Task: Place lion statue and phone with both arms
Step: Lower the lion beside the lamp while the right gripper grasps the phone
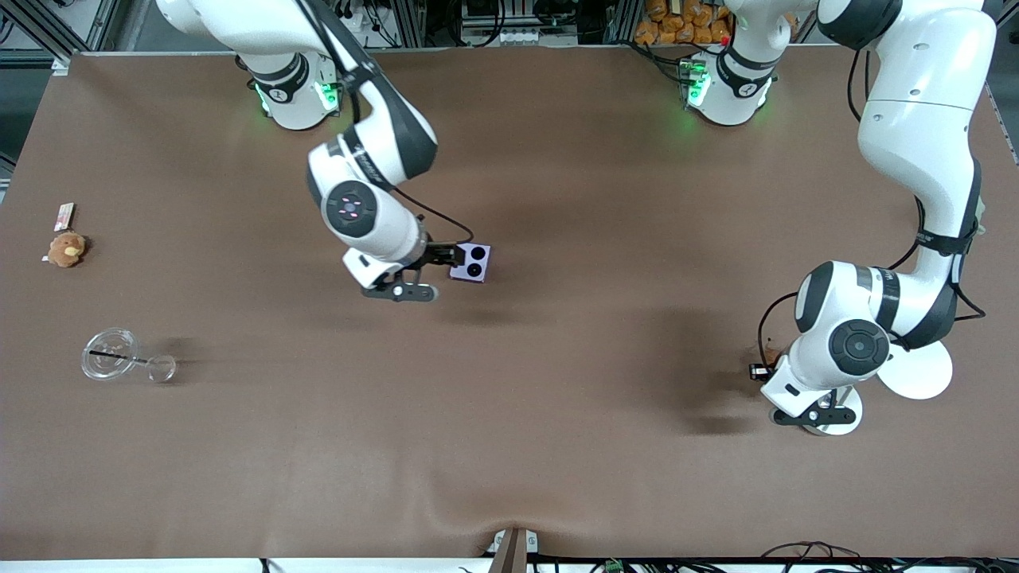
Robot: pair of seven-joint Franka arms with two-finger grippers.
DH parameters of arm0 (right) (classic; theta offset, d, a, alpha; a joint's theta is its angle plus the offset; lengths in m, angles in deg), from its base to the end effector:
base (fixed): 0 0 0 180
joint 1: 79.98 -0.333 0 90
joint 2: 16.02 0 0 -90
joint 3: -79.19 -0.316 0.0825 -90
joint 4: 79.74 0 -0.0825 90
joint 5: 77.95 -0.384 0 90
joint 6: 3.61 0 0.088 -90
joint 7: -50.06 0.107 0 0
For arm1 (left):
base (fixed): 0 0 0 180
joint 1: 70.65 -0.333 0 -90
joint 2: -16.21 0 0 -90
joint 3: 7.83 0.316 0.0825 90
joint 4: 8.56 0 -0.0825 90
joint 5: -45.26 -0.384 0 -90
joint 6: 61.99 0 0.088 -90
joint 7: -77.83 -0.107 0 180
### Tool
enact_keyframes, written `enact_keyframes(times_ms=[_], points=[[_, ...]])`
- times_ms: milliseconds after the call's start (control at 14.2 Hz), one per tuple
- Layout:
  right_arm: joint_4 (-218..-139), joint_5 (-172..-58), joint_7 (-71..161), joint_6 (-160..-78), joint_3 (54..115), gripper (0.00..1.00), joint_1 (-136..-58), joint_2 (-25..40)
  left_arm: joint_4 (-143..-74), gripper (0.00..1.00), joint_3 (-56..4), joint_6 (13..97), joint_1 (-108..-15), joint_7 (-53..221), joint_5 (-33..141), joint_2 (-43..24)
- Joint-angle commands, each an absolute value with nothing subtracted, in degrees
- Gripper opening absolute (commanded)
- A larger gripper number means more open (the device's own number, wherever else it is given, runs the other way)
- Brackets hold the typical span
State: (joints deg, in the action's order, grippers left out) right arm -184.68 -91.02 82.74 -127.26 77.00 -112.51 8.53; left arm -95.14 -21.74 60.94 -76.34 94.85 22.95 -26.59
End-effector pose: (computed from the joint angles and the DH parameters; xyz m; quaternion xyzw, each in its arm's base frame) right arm 0.5156 0.3665 0.2914 -0.9924 0.0514 0.0974 0.0545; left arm 0.7011 -0.0584 0.2244 -0.9963 0.0089 0.0235 0.0821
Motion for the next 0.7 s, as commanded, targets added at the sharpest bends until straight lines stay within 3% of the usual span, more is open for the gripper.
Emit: enact_keyframes(times_ms=[0,633], points=[[-185.7,-91.7,83.8,-131.8,77.5,1.0,-114.6,10.9,-94.1,0.0,-22.3,60.9,-77.1,92.4,22.1,-27.3],[-190.5,-91.7,88.6,-141.2,77.5,1.0,-118.8,14.1,-93.9,0.0,-22.4,67.0,-77.0,92.0,22.6,-29.0]])
